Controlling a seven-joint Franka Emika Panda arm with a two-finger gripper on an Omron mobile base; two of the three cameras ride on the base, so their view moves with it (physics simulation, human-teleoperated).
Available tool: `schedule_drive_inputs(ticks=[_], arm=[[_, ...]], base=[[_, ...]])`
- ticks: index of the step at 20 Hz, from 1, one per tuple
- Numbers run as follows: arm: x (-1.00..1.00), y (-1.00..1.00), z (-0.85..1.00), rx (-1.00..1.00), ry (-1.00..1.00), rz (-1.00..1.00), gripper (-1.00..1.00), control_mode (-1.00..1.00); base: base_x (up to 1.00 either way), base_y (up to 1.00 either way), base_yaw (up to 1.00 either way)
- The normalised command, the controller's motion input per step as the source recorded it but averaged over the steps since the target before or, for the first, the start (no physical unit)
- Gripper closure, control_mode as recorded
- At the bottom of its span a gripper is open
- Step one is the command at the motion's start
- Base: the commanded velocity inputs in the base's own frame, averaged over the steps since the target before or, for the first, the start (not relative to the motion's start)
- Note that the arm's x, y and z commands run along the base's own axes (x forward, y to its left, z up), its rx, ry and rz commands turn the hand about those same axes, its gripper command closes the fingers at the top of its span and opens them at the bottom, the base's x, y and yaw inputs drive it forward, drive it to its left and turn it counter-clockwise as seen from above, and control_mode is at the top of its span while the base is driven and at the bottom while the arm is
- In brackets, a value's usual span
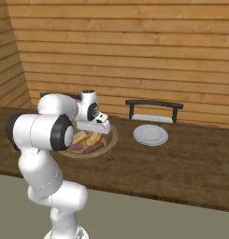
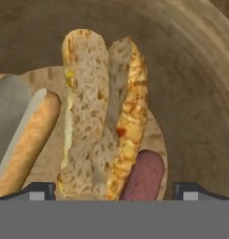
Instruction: Place one bun and one sausage from the bowl on each plate.
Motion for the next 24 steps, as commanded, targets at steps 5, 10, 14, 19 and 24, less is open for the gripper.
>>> schedule_drive_inputs(ticks=[5,10,14,19,24], arm=[[0.18,0.02,-0.31,0.0,0.0,-0.1,-1.0,-1.0],[0.0,0.0,-0.36,0.0,-0.02,-0.09,-1.0,-1.0],[0.0,0.0,-0.38,0.0,-0.04,-0.11,-1.0,-1.0],[0.0,0.0,0.02,0.0,-0.08,-0.05,-1.0,-1.0],[0.05,0.12,-0.18,-0.02,0.0,-0.04,-1.0,-1.0]], base=[[0.0,0.0,0.0],[0.0,0.0,0.0],[0.0,0.0,0.0],[0.0,0.0,0.0],[0.0,0.0,0.0]])
